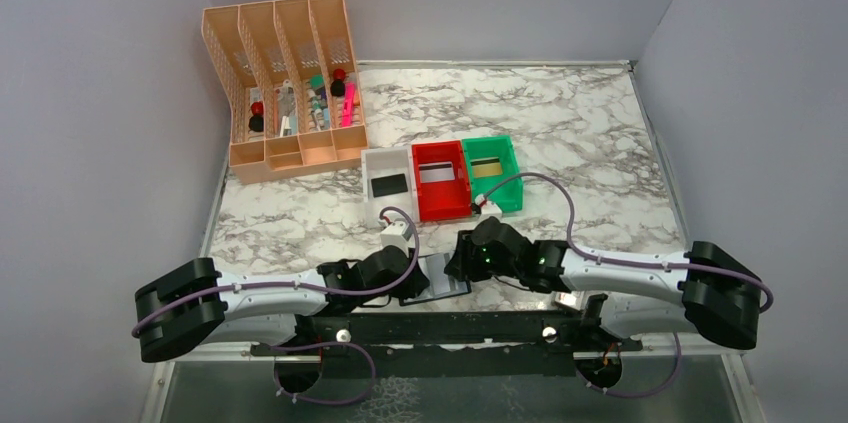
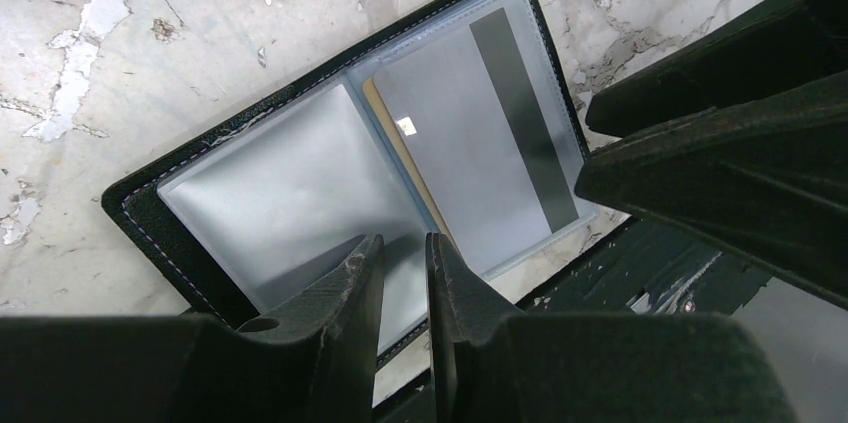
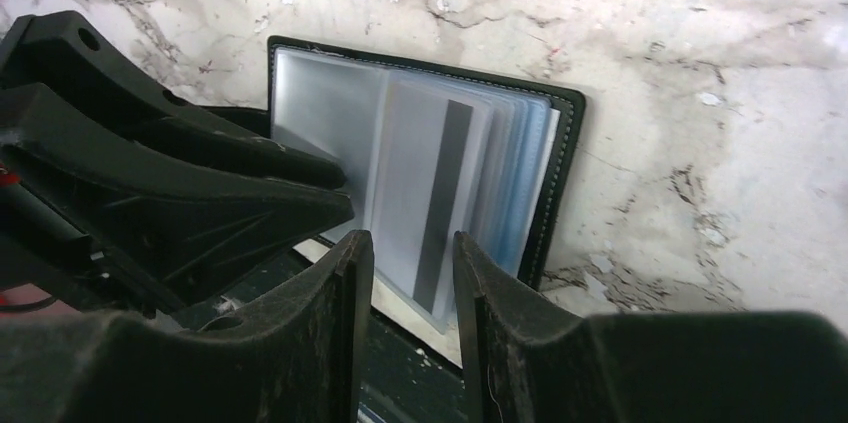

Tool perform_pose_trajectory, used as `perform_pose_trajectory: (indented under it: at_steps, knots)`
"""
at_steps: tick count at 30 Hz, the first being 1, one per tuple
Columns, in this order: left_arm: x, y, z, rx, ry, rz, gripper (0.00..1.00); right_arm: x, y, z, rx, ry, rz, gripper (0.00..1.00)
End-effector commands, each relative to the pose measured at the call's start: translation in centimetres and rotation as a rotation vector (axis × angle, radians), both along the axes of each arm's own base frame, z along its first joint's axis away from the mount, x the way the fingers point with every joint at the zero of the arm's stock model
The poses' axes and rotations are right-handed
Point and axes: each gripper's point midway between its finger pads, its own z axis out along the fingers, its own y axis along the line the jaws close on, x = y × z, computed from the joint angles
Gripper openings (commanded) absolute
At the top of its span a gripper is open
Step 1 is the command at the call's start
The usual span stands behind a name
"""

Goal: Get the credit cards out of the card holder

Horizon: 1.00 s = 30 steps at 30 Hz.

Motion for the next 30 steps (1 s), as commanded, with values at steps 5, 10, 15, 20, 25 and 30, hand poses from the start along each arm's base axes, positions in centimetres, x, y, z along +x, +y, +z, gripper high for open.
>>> perform_pose_trajectory:
  at_steps: [5,10,15,20,25,30]
  knots:
    - [0.2,0.0,0.8,-0.006,-0.011,0.002,0.26,-0.5,1.3,-2.0,-0.015,0.046,0.043,0.37]
    - [0.2,0.3,0.8,-0.008,-0.013,0.014,0.27,-0.8,1.1,-2.7,-0.020,0.062,0.041,0.37]
    - [0.2,0.2,0.6,-0.005,-0.009,0.010,0.27,-1.2,1.5,-2.7,0.001,0.076,0.059,0.37]
    - [0.2,0.1,0.6,-0.010,-0.005,0.016,0.30,-1.4,1.9,-3.6,0.018,0.114,0.041,0.37]
    - [0.4,0.5,1.1,-0.073,-0.009,0.068,0.35,-1.2,0.6,-5.6,-0.057,0.162,-0.046,0.37]
    - [0.4,1.2,0.9,-0.127,-0.010,0.104,0.36,-1.6,0.8,-5.7,-0.028,0.177,-0.038,0.37]
